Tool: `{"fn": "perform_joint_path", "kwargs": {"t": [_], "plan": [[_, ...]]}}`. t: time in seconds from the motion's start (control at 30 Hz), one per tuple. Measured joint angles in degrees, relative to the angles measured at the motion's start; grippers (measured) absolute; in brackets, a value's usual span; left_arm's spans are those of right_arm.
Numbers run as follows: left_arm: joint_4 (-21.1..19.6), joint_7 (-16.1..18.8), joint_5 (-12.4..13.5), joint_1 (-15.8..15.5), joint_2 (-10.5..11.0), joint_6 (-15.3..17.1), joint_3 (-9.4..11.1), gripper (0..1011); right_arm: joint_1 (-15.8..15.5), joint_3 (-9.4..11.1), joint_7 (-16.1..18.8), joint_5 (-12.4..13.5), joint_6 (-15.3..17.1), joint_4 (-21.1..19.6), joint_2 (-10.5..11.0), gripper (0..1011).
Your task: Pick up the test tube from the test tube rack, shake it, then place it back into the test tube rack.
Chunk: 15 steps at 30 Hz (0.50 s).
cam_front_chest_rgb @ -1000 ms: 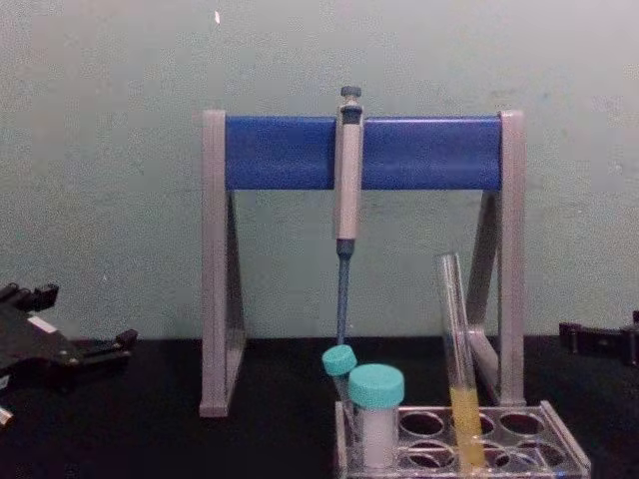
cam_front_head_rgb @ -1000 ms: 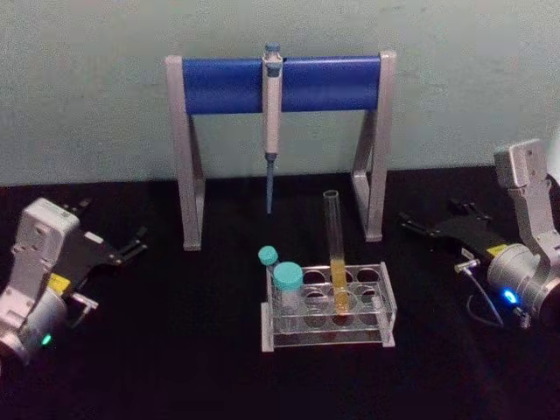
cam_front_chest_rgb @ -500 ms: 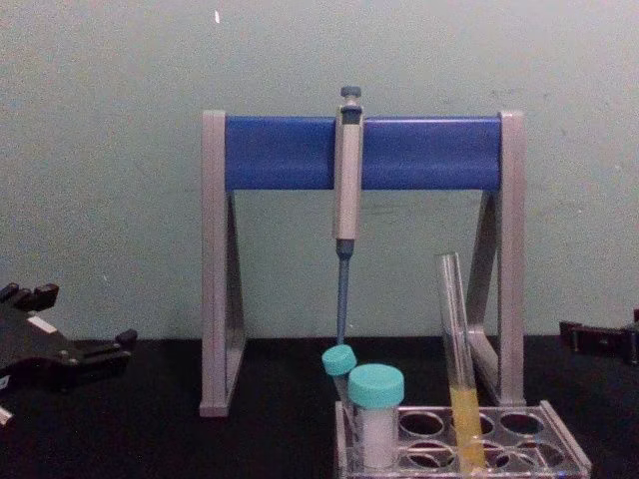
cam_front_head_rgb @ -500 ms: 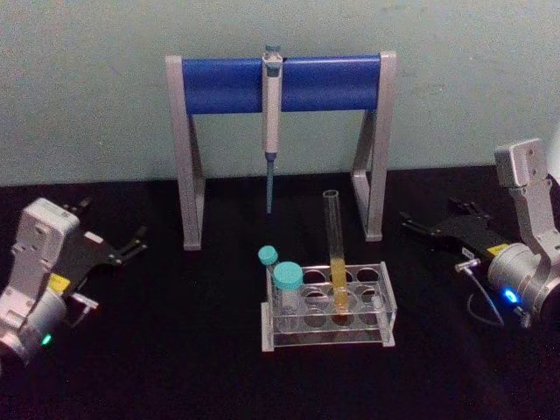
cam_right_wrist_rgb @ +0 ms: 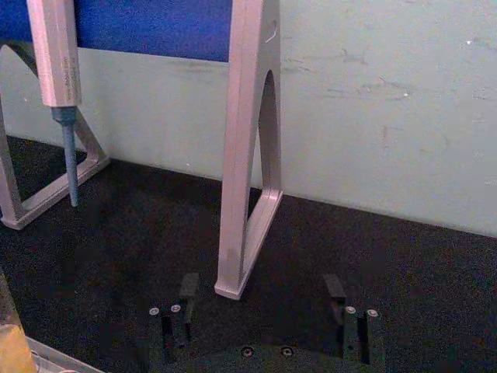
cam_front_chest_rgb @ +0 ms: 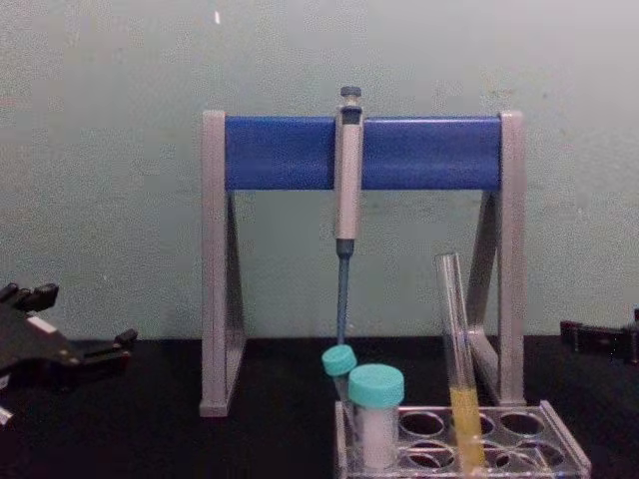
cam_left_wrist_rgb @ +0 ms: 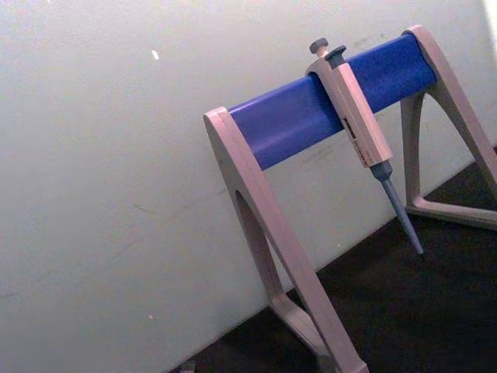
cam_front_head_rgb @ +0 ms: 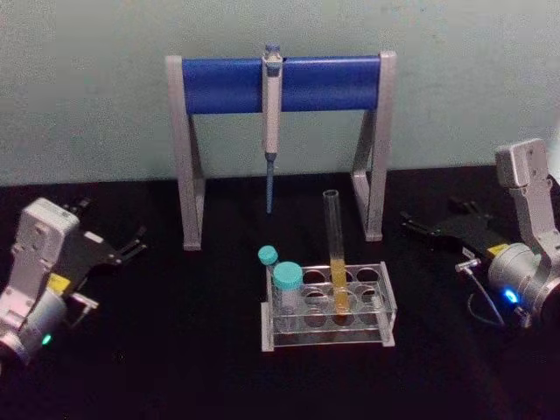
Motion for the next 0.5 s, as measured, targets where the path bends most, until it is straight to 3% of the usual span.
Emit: {"fn": "perform_joint_path", "kwargs": {"t": [0.5], "plan": [[0.0, 0.0, 0.0, 0.0, 0.0, 0.0, 0.0, 1001, 0.0, 0.0, 0.0, 0.0, 0.0, 0.0, 0.0, 1000]]}}
